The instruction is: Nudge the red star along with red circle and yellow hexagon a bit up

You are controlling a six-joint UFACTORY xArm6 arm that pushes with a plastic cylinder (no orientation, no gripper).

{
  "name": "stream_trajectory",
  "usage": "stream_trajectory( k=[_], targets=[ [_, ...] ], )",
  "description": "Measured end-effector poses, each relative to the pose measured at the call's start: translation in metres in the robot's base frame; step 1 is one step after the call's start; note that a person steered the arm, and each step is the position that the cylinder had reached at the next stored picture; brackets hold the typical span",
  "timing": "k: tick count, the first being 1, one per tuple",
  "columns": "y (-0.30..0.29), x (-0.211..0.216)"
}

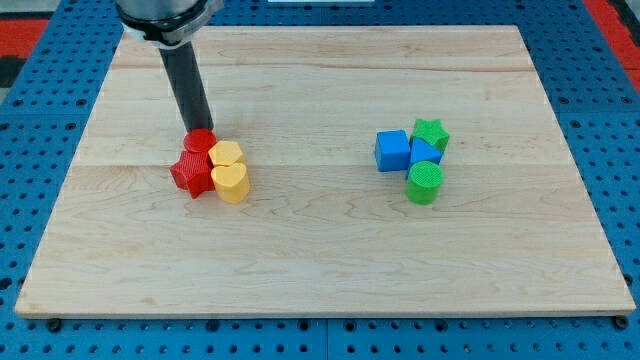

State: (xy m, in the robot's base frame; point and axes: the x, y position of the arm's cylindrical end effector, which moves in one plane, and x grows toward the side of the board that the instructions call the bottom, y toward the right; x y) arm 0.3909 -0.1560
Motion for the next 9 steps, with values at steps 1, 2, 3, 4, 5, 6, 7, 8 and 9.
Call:
stream_trajectory(
  k=[1, 2, 3, 4, 5, 6, 7, 8, 9],
  targets=[
    [-0.045, 0.004],
    [-0.075, 0.045],
    [-0.074, 0.1],
    [-0.035, 0.113],
    [-0.01, 0.111],
    [-0.008, 0.11],
    [-0.008, 0.108],
    [-0.007, 0.101],
    [-0.003, 0.09]
  ],
)
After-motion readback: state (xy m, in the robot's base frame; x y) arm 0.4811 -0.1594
